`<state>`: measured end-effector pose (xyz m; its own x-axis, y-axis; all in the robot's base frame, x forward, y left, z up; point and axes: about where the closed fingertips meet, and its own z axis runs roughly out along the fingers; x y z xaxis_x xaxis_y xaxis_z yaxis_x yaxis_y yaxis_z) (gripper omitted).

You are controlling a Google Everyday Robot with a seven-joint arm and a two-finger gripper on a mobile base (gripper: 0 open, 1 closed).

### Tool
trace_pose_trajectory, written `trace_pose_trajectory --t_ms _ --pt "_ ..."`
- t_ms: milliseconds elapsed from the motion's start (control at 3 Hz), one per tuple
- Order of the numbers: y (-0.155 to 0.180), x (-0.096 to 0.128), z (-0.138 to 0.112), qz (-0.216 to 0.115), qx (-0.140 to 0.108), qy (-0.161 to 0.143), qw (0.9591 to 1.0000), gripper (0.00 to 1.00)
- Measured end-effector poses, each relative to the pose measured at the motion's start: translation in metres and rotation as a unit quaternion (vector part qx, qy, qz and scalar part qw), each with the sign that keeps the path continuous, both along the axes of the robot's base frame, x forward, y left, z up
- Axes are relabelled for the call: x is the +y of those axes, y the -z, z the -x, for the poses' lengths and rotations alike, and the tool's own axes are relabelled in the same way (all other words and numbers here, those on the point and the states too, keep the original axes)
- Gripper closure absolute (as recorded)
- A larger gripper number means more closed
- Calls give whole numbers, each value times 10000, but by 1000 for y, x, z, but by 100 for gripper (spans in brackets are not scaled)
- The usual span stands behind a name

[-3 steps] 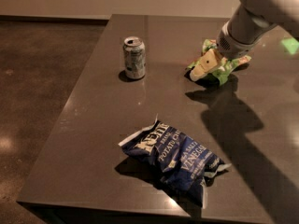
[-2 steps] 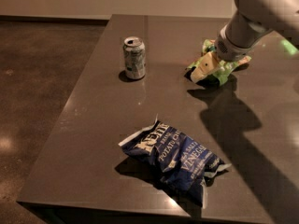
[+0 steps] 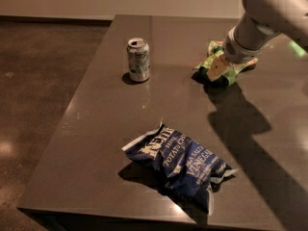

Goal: Move green rice chip bag near blue chip bag

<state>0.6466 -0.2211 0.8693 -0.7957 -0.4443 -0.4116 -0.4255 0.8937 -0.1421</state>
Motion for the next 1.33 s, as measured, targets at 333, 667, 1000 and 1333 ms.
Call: trace_pose_trajectory --t_ms 333,667,1000,1333 --pt "-6 -3 4 44 -21 -110 9999 81" --pt "-18 -6 21 81 0 -313 9995 100" --pt "-33 2 52 76 61 -693 9976 100" --pt "-46 21 90 -47 100 -1300 9915 100"
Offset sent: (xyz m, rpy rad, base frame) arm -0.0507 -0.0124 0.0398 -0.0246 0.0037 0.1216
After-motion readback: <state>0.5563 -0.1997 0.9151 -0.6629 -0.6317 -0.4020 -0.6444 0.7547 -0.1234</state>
